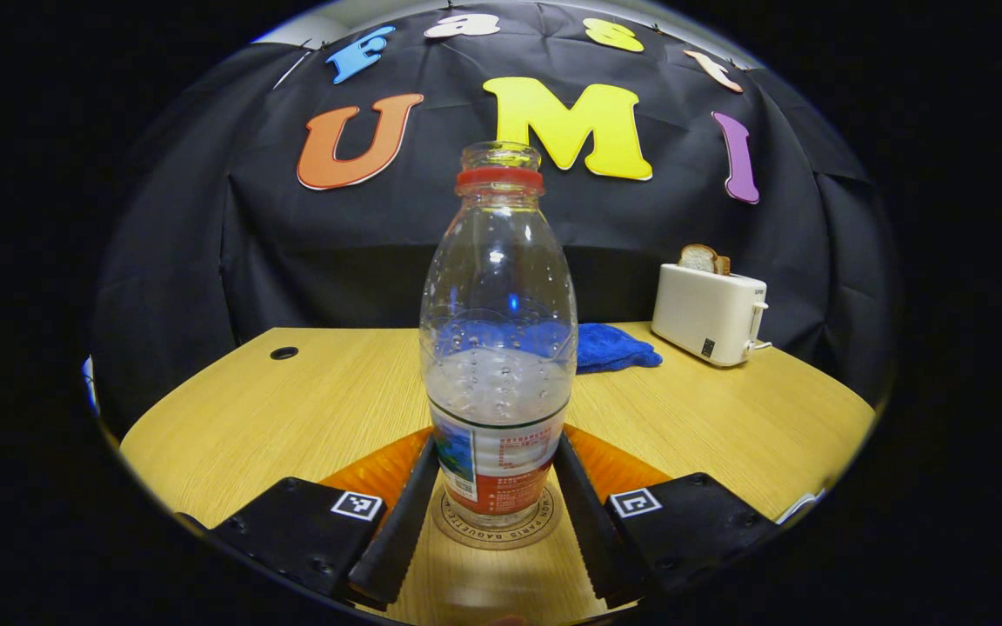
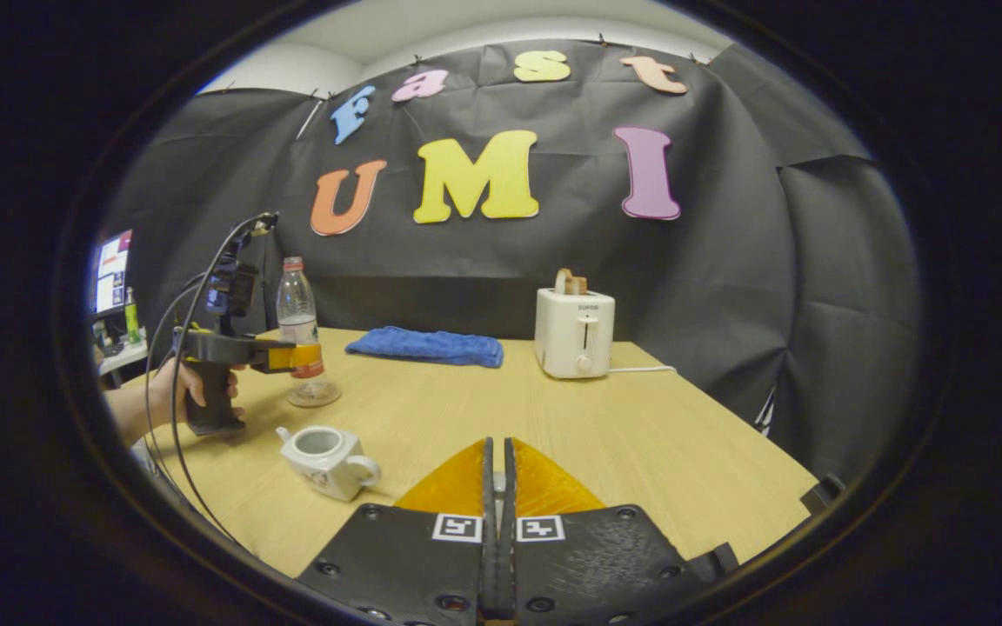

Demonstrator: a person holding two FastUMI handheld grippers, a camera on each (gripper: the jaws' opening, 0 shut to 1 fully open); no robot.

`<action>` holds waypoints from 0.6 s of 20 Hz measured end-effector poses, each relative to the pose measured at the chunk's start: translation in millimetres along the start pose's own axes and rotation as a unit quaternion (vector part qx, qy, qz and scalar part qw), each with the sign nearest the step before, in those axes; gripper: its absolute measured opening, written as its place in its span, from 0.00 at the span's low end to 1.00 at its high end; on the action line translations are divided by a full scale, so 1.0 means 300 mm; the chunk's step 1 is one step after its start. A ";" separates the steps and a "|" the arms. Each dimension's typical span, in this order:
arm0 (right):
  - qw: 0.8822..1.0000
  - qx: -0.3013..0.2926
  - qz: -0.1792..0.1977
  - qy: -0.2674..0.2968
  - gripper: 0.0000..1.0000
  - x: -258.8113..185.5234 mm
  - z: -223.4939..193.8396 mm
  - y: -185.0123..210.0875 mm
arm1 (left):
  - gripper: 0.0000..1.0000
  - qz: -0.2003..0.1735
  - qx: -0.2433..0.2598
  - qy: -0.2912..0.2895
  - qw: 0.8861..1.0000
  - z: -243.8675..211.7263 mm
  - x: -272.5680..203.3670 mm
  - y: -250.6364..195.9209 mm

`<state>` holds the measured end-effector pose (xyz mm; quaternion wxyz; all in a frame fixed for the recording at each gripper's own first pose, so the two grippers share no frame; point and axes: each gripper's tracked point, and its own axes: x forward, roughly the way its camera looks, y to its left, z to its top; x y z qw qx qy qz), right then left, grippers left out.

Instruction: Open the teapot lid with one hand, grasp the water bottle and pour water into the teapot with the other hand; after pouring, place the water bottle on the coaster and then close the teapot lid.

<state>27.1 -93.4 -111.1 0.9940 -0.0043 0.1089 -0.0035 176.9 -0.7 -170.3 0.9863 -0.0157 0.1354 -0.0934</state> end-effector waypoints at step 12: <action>1.000 -0.003 0.005 -0.004 0.00 -0.006 0.018 0.027 | 1.00 0.001 -0.004 0.020 1.000 -0.016 -0.036 -0.007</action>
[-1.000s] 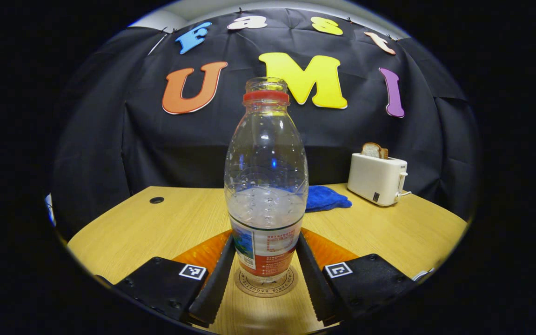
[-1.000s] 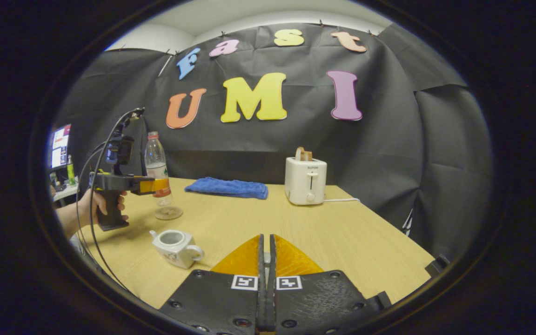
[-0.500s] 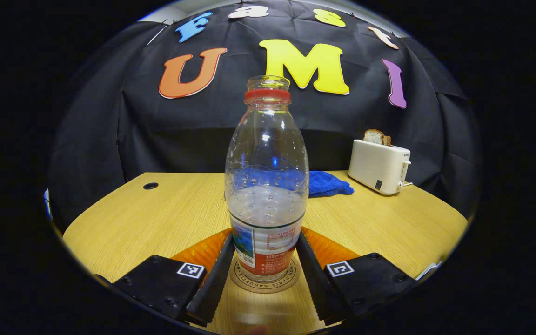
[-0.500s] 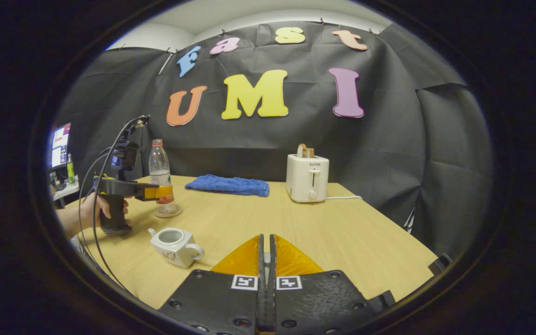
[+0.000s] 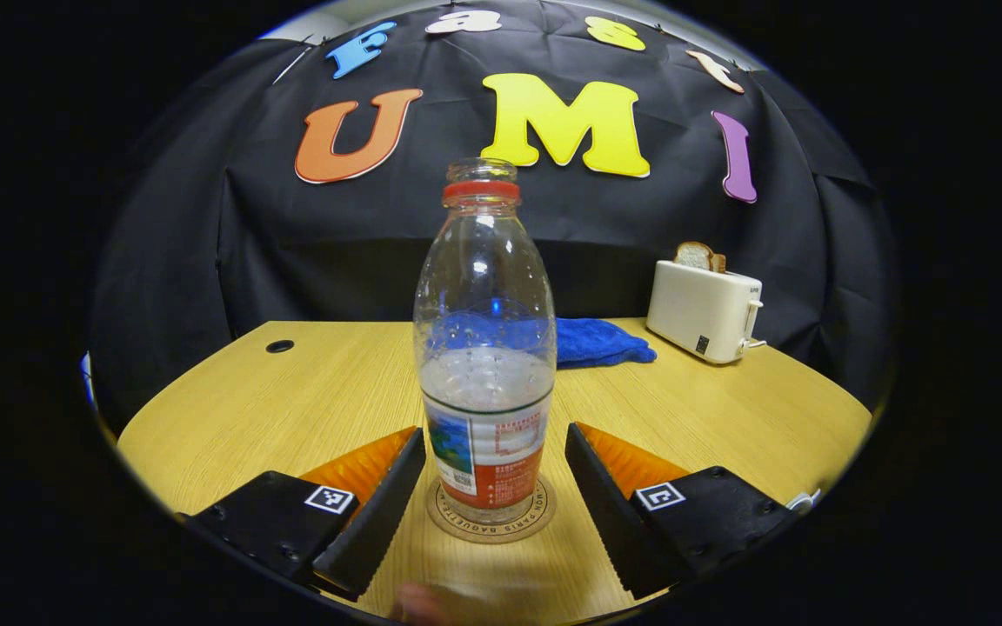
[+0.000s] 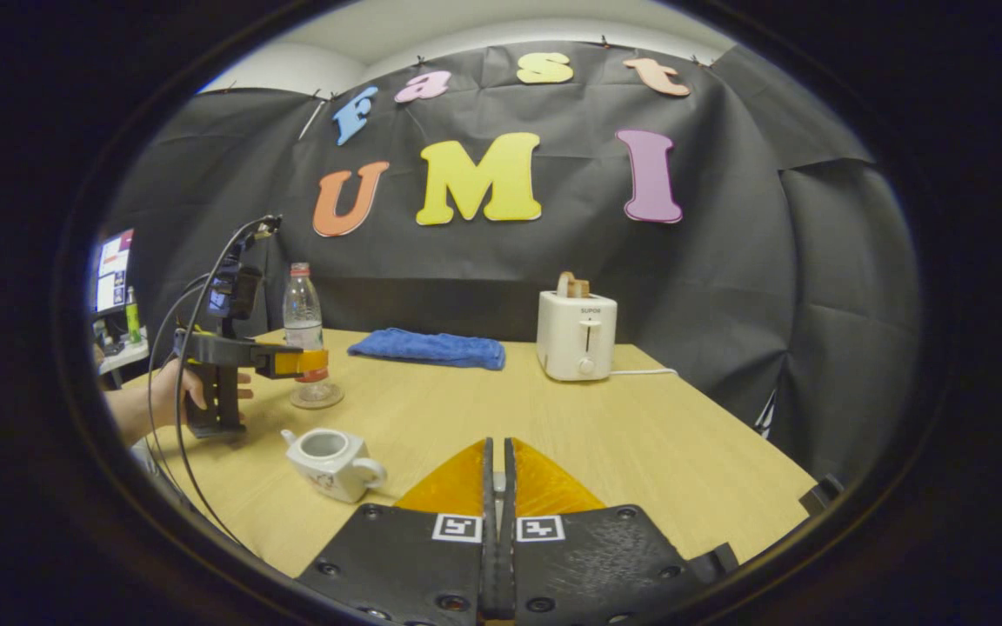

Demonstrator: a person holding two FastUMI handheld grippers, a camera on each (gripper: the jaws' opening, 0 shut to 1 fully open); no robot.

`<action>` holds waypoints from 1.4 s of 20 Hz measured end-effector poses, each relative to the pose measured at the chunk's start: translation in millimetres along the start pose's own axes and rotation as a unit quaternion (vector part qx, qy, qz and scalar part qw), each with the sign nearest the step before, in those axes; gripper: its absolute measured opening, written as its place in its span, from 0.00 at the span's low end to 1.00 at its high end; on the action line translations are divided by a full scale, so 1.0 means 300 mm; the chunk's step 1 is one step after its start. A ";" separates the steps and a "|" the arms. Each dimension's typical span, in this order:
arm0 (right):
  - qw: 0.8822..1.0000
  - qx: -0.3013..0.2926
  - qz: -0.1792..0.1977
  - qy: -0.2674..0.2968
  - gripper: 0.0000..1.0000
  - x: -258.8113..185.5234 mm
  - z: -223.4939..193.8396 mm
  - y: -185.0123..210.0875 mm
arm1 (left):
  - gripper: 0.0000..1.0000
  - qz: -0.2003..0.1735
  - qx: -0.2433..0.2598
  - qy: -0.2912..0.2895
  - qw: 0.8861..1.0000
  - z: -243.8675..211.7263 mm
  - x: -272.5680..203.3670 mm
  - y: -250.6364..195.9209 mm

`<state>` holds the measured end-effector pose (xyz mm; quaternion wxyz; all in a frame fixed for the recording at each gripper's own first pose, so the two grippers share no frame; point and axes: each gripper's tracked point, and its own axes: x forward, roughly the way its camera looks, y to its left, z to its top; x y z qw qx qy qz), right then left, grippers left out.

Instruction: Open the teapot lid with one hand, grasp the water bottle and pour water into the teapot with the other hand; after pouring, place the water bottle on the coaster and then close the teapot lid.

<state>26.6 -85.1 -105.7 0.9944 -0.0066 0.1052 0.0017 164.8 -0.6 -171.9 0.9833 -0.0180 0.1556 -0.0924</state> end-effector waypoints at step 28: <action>0.986 -0.040 0.161 0.002 0.00 0.183 0.007 0.505 | 0.98 0.153 -0.046 -0.041 0.986 -0.078 -0.775 0.476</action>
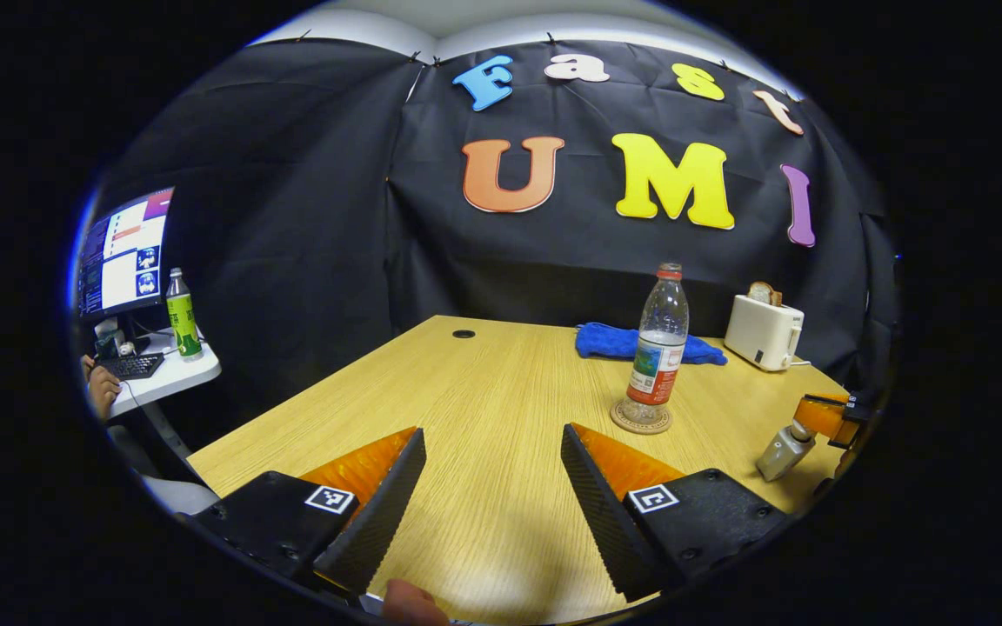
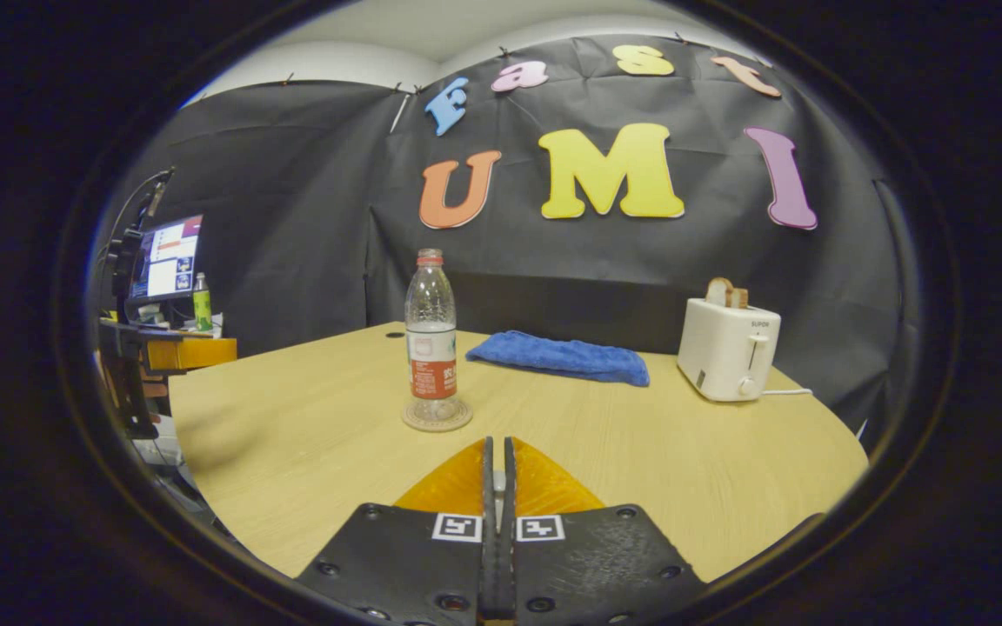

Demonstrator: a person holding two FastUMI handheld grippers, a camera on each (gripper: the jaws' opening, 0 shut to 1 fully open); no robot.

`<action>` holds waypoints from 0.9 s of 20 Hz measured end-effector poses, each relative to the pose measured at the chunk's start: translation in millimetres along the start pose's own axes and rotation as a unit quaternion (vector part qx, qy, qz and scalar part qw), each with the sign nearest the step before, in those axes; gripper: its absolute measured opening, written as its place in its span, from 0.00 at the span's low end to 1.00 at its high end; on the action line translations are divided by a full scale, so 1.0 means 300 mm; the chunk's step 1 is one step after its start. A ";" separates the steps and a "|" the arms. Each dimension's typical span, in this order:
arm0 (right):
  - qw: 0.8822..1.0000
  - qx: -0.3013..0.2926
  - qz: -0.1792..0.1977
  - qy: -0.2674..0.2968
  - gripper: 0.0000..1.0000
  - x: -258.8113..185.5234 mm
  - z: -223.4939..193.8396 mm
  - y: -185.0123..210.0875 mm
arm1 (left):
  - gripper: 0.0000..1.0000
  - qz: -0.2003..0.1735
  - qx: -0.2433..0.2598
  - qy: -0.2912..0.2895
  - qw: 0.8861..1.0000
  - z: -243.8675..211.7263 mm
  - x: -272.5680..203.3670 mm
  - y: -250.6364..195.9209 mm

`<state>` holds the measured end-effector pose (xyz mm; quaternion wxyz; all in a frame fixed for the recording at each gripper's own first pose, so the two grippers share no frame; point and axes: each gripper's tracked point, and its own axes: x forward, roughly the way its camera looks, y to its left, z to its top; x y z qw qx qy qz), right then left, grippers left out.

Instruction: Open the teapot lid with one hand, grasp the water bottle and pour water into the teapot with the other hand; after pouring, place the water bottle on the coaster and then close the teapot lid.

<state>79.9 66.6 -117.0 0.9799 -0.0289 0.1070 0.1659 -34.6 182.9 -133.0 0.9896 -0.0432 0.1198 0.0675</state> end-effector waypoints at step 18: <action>0.994 -0.001 -0.059 -0.092 0.90 -0.178 0.189 -0.088 | 0.98 -0.042 0.040 -0.052 0.997 0.152 -0.118 -0.247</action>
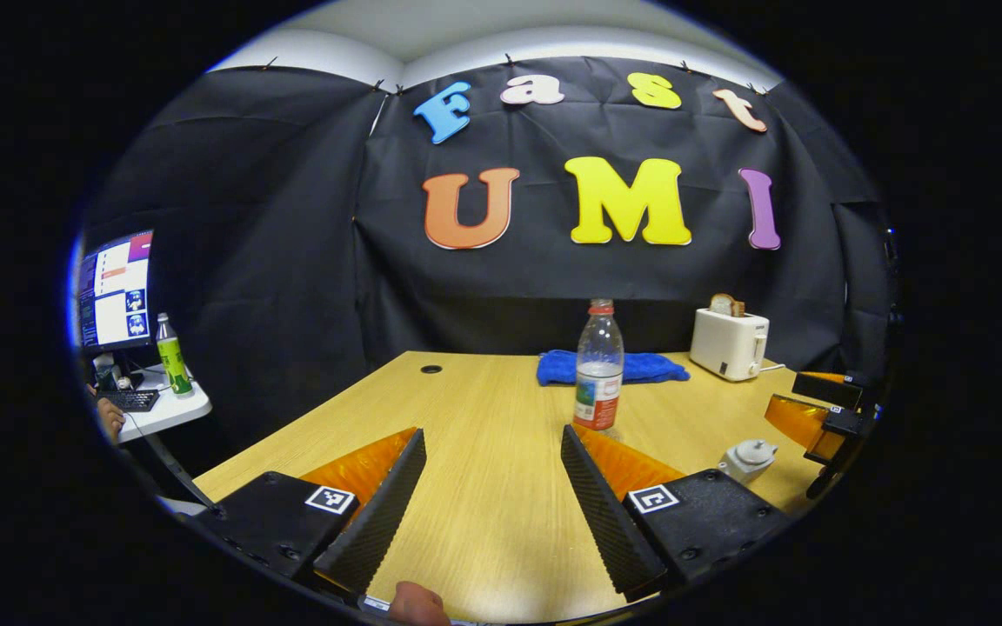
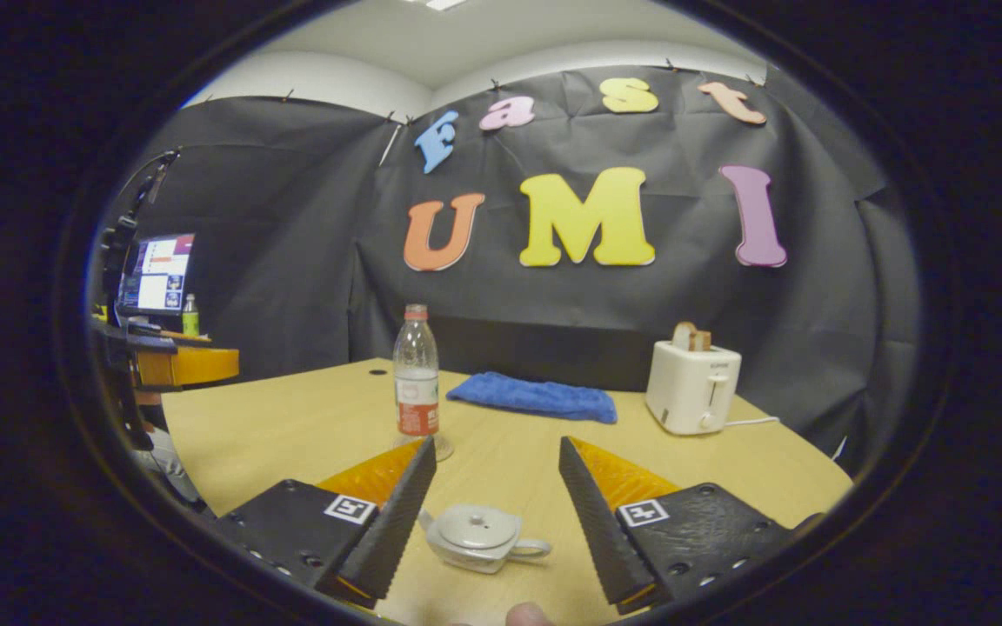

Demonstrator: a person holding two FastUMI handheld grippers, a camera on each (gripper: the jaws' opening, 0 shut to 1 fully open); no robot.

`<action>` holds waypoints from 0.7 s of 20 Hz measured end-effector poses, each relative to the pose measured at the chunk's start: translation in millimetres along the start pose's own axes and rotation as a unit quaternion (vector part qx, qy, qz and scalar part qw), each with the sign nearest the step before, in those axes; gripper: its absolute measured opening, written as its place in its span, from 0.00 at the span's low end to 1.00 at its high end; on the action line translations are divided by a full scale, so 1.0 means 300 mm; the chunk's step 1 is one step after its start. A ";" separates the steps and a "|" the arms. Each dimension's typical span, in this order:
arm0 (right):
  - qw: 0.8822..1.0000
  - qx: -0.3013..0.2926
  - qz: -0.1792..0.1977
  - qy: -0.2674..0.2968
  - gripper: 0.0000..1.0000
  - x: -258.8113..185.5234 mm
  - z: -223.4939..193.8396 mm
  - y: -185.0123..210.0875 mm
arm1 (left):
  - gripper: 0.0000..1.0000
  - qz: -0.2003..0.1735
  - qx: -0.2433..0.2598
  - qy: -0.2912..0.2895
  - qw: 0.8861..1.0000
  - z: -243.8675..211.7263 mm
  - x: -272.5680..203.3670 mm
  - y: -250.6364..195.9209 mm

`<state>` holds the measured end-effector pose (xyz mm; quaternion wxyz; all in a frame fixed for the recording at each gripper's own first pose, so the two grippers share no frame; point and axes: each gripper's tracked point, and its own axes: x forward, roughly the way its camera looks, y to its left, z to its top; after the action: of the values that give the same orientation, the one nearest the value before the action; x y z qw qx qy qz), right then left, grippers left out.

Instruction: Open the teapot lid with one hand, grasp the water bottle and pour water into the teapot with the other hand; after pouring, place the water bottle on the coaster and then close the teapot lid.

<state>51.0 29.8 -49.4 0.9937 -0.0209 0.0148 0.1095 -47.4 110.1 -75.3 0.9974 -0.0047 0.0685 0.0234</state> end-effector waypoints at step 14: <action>0.990 0.055 -0.126 -0.041 0.94 -0.337 0.089 -0.296 | 0.99 -0.057 0.014 -0.075 0.995 0.127 -0.161 -0.463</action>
<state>-27.6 -77.4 -15.8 0.9989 0.0366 -0.0225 -0.0163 -83.4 -30.4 -30.1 0.9994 0.0070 -0.0065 -0.0341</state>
